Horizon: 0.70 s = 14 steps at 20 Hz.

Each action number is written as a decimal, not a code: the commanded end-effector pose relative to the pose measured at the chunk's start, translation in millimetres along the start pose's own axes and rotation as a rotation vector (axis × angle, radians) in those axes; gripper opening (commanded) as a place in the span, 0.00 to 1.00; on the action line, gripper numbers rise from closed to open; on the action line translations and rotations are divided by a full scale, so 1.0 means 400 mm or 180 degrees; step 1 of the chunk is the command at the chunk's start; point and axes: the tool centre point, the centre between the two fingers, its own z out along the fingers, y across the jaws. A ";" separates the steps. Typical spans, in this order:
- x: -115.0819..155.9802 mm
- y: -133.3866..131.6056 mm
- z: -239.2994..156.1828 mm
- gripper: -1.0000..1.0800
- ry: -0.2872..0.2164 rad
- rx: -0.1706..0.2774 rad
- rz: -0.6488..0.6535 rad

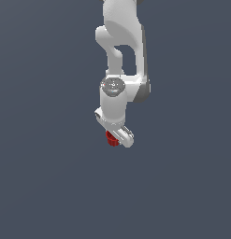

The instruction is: Pick up the object and move it to a goal position.

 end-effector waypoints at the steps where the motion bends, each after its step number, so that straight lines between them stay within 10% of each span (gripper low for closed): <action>1: 0.044 0.042 -0.056 0.00 0.0005 0.0007 0.0004; 14: 0.269 0.256 -0.331 0.00 0.0005 0.0005 0.0005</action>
